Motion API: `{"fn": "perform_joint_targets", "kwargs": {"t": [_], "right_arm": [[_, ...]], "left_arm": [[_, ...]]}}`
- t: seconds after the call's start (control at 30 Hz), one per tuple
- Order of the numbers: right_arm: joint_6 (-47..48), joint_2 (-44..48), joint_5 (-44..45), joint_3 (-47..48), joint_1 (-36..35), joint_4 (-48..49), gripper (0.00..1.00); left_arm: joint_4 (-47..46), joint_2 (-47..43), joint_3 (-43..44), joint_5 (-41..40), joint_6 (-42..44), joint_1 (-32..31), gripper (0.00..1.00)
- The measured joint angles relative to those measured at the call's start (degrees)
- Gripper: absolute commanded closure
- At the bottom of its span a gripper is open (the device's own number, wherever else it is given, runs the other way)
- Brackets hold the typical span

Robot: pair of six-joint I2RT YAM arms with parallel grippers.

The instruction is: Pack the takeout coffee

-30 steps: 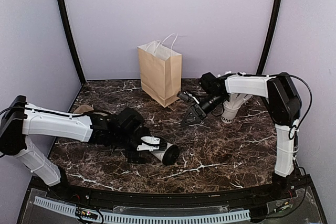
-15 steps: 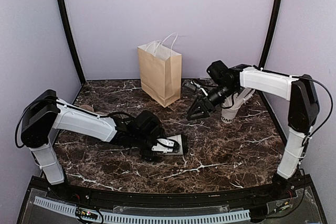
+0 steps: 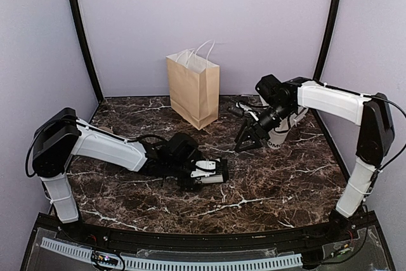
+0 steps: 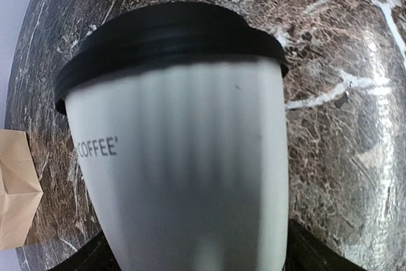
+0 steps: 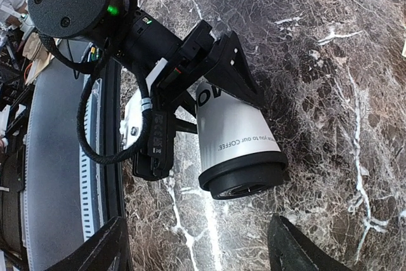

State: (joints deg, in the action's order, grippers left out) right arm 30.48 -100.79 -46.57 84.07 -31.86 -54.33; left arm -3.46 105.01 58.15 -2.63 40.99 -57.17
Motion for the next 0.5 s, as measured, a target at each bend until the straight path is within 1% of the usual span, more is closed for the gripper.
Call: {"fn": "perform_joint_targets", "kwargs": {"t": [0.13, 0.27, 0.37, 0.47, 0.5], "right_arm": [[1.05, 0.17, 0.87, -0.02, 0.00, -0.79, 0.23], [2.78, 0.22, 2.23, -0.04, 0.00, -1.97, 0.21], [3.32, 0.55, 3.45, -0.33, 0.00, -2.05, 0.20], [3.17, 1.16, 4.57, -0.57, 0.00, -2.03, 0.17], [3.06, 1.27, 4.66, -0.55, 0.00, -1.92, 0.15]], "left_arm": [[-1.81, 1.29, 0.33, 0.70, -3.65, 0.00, 0.26], [-5.44, 0.63, -1.29, 4.17, -8.41, 0.85, 0.31], [-8.79, -0.96, -4.35, 7.43, -12.41, 1.90, 0.31], [-12.94, -3.06, -7.91, 9.77, -16.33, 2.82, 0.30], [-15.13, -4.20, -9.66, 10.49, -17.84, 3.23, 0.30]]}}
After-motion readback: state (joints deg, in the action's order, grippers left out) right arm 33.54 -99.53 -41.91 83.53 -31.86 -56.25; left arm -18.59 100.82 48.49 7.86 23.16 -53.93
